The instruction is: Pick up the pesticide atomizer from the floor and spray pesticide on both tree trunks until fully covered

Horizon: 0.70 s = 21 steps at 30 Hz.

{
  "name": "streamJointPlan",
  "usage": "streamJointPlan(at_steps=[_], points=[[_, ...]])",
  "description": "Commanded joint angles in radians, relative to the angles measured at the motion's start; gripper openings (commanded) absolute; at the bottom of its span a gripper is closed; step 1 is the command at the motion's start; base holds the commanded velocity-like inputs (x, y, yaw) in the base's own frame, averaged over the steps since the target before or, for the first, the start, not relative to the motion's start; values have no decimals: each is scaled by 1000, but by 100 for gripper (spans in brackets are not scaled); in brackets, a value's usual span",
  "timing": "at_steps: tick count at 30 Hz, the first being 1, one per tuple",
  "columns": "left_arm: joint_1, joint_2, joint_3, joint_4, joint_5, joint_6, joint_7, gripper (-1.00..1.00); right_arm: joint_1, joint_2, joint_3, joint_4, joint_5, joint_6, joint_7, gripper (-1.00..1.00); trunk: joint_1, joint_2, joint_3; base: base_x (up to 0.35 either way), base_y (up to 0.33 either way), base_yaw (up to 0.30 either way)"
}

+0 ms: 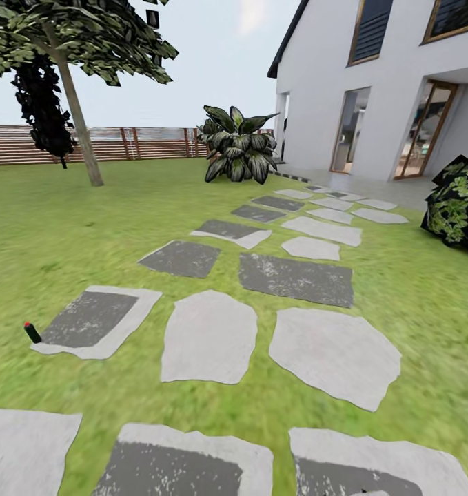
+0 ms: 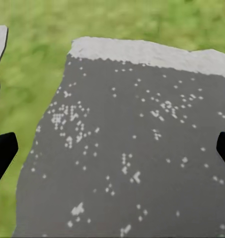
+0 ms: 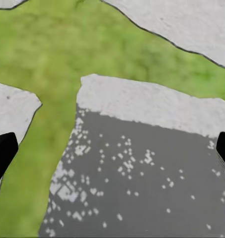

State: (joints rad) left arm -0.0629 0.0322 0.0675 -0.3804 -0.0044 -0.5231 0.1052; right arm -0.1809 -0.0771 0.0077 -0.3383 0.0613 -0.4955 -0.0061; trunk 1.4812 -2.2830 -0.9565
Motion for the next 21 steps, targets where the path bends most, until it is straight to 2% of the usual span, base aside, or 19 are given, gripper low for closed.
streamJointPlan(at_steps=[1,11,21], points=[[0,0,0,0,0,0,0,100,0,0,0,0,0,0,0,100,0,0,0,339,0,0],[0,0,0,0,0,0,1,100,1,0,0,0,0,0,0,100,0,0,0,339,0,46],[0,0,0,0,0,0,2,100,0,0,0,0,0,0,0,100,0,0,0,339,0,227]])
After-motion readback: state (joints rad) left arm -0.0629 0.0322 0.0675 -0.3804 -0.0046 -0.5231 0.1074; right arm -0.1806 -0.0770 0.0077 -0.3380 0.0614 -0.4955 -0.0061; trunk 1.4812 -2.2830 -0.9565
